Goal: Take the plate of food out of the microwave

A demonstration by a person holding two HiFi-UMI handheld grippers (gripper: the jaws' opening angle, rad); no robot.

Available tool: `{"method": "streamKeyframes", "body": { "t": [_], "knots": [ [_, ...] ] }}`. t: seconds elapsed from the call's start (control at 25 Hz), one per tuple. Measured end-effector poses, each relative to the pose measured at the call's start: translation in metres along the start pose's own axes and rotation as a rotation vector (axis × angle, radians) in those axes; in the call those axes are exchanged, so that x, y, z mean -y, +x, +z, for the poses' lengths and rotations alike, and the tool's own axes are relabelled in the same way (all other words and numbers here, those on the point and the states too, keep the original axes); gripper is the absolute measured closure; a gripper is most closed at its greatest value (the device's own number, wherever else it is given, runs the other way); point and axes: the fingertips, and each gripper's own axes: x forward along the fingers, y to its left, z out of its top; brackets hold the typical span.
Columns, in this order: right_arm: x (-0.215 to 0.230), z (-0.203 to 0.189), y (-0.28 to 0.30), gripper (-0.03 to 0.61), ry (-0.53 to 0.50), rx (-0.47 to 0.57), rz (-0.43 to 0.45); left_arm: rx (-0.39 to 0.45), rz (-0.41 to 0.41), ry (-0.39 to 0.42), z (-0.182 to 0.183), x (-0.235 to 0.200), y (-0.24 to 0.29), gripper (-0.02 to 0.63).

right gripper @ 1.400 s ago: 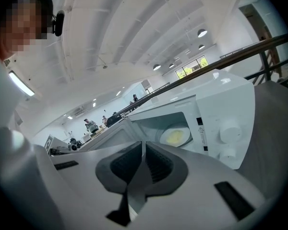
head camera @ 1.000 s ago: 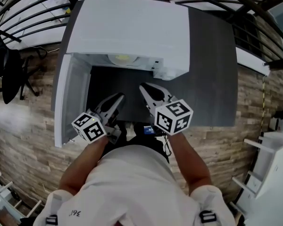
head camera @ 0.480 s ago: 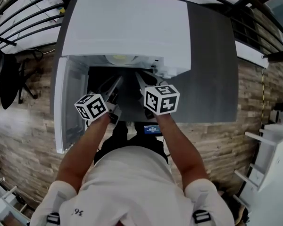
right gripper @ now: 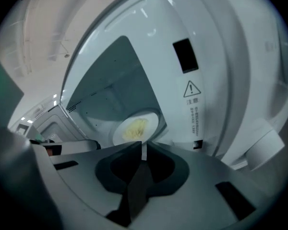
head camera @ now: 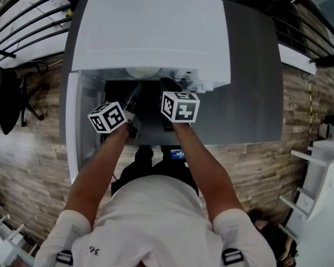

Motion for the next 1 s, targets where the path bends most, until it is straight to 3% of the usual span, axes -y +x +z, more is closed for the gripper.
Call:
{"method": "streamKeyframes", "body": {
  "t": [0.36, 0.72, 1.0],
  "knots": [
    [0.004, 0.004, 0.029, 0.485, 0.121, 0.030, -0.099, 0.020, 0.080, -0.023, 0.015, -0.036, 0.009, 0.569],
    [0.009, 0.011, 0.048, 0.477, 0.205, 0.033, -0.200, 0.023, 0.166, -0.025, 0.033, -0.059, 0.014, 0.568],
    [0.006, 0.014, 0.047, 0.479, 0.241, 0.020, -0.181, 0.010, 0.171, -0.052, 0.033, -0.068, 0.012, 0.568]
  ]
}}
